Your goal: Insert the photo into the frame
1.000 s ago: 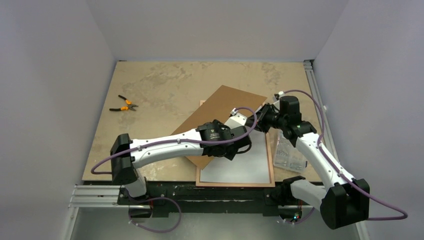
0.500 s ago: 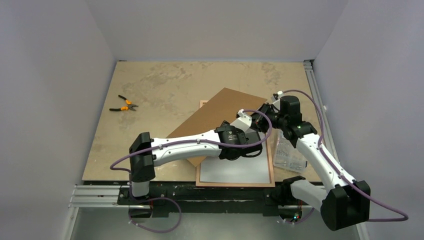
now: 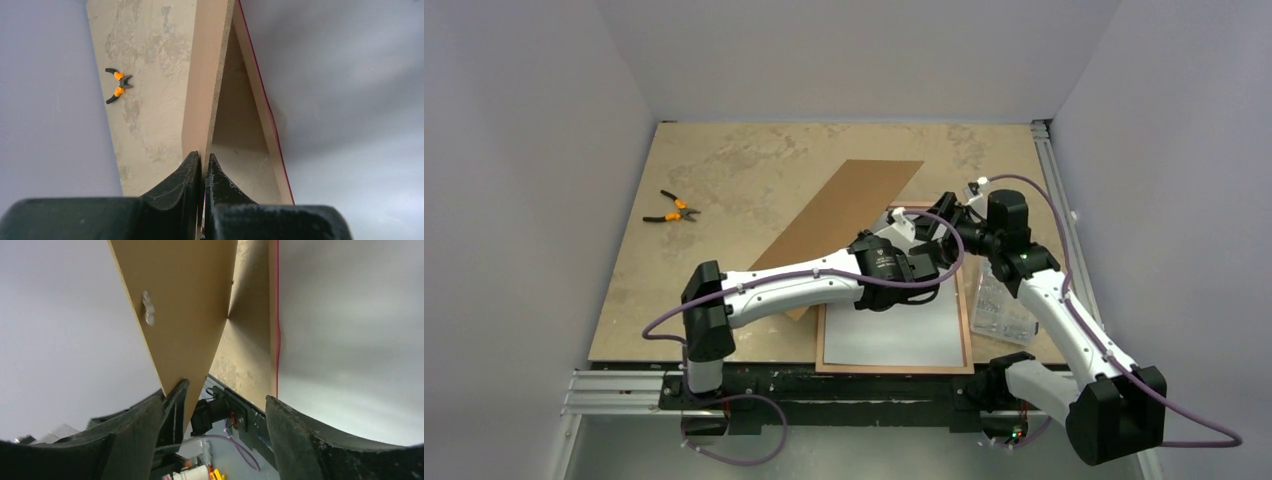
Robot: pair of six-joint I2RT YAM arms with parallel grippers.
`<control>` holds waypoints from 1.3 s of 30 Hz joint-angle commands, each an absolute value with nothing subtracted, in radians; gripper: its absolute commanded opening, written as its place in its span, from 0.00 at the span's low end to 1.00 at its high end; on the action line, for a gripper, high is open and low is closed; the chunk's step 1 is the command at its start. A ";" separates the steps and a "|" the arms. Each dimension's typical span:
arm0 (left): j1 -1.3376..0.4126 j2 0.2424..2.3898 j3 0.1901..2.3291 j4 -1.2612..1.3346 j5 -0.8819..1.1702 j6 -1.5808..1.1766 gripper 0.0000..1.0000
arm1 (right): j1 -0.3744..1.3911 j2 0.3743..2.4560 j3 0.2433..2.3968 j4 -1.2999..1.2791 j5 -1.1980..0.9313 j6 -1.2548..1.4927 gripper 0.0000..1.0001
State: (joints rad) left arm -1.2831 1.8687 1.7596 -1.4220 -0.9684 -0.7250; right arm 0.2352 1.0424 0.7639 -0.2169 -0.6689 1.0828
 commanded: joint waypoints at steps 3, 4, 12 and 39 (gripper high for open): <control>-1.195 1.777 1.882 -1.435 -0.976 -0.727 0.00 | 0.235 0.988 0.830 -0.218 -0.651 1.014 0.86; -1.179 1.746 1.894 -1.426 -0.969 -0.698 0.00 | 0.235 0.980 0.834 -0.218 -0.643 1.012 0.89; -1.046 1.462 1.892 -1.232 -0.787 -0.516 0.00 | 0.233 0.973 0.832 -0.163 -0.650 0.992 0.94; -0.983 0.832 1.395 -0.461 -0.358 -0.827 0.00 | 0.270 0.982 0.395 0.703 -0.828 1.323 0.98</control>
State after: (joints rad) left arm -0.9867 0.8490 1.4315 -0.7506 -0.4049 -0.6987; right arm 0.2317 0.9897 0.4221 0.4561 -0.8299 1.2633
